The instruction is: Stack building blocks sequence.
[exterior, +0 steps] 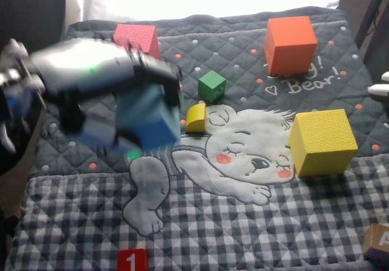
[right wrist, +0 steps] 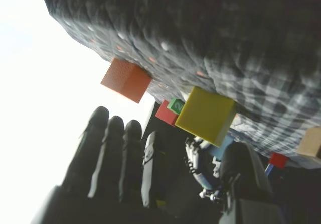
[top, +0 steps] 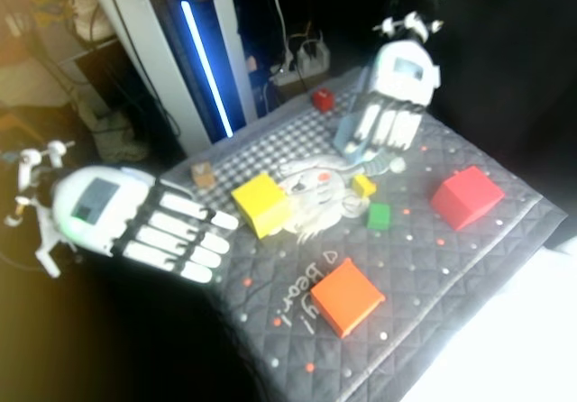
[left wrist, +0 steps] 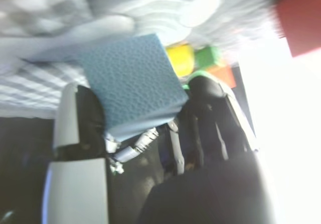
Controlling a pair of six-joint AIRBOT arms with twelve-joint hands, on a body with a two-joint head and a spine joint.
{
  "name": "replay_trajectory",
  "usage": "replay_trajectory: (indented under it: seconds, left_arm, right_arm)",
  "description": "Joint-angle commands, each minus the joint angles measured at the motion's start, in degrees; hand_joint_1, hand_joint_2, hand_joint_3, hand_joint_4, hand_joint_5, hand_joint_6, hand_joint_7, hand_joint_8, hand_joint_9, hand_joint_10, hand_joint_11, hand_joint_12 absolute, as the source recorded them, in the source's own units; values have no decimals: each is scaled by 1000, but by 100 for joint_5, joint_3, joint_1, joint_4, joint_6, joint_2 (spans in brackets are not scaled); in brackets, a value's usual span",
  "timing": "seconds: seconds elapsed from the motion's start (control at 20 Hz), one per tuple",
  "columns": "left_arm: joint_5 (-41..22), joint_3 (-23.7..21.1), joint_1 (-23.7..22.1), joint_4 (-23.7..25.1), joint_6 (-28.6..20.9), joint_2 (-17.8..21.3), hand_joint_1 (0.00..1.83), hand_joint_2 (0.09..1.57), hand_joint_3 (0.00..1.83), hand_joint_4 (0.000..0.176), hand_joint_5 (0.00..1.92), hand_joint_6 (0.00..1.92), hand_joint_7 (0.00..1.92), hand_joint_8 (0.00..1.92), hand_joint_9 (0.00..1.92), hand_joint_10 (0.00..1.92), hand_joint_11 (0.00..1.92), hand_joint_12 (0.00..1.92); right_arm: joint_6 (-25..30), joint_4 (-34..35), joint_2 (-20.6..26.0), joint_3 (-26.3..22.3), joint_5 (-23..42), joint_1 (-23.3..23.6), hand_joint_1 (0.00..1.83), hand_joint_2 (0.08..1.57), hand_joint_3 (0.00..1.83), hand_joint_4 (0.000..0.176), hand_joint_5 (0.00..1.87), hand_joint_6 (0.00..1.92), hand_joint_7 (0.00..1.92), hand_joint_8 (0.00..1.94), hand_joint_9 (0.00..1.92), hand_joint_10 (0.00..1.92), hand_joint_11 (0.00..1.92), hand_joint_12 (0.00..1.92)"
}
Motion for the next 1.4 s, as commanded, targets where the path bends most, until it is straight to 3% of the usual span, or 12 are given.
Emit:
replay_trajectory:
  seconds: [0.0,0.15,0.3,0.35,0.4,0.6,0.75,0.8,1.0,1.15,1.25,1.35]
  left_arm:
    - [-708,68,-167,-194,19,15,1435,1268,0,0,508,1643,620,1563,618,1667,512,1895]
    - [-468,434,-653,-481,257,-59,1336,1250,0,0,624,1394,701,1463,768,1556,809,1702]
    - [-52,833,-1152,-815,766,-318,1148,1270,0,4,723,1378,664,1546,689,1616,766,1782]
    - [110,952,-1297,-927,933,-403,1367,1138,0,0,606,1420,554,1584,708,1706,820,1824]
    - [215,1029,-1365,-998,1023,-446,1332,1211,4,0,555,1444,685,1486,677,1739,790,1833]
    - [655,1440,-1521,-1338,1351,-741,1313,1252,3,0,472,1489,685,1498,632,1658,719,1736]
    - [933,1550,-1585,-1779,2008,-848,1109,1308,2,25,624,1542,643,1545,669,1537,740,1670]
    - [1005,1591,-1612,-1817,2076,-879,1276,1259,0,0,554,1411,689,1485,657,1532,728,1656]
    - [1129,1780,-1651,-1878,2077,-1018,1175,1260,1,0,682,1433,696,1445,681,1460,718,1619]
    - [1215,1908,-1710,-1932,2077,-1102,1151,1249,0,25,733,1404,730,1392,756,1351,777,1537]
    - [1279,1979,-1737,-1943,2077,-1154,1283,1247,0,0,605,1382,705,1467,678,1564,752,1674]
    - [1361,2073,-1757,-1944,2077,-1229,1316,1244,0,0,541,1426,701,1471,625,1533,678,1649]
  right_arm:
    - [17,156,9,33,688,54,758,1122,10,51,263,0,211,0,174,0,146,148]
    - [17,156,-6,33,687,54,751,1131,7,77,257,0,205,1,179,1,159,150]
    - [17,156,-10,44,687,56,762,1132,5,75,254,0,222,5,175,1,151,147]
    - [17,156,-10,48,687,57,770,1134,4,62,260,3,231,7,188,6,166,153]
    - [17,157,-11,50,687,61,780,1136,3,54,264,4,237,8,190,5,166,154]
    - [17,157,-44,52,687,64,756,1118,0,83,291,9,251,7,155,0,137,147]
    - [17,157,-55,53,687,64,776,1114,0,79,310,10,267,8,159,3,144,159]
    - [17,157,-56,55,687,64,765,1108,0,80,314,10,267,7,160,3,151,164]
    - [17,157,-67,57,686,63,752,1114,0,47,317,5,266,4,165,2,140,170]
    - [17,156,-75,58,686,63,688,1113,0,51,315,2,287,8,197,11,185,192]
    - [17,156,-83,58,686,63,697,1107,0,33,320,3,302,10,206,11,172,187]
    - [17,156,-98,61,686,63,730,1103,0,47,325,4,295,4,218,12,204,197]
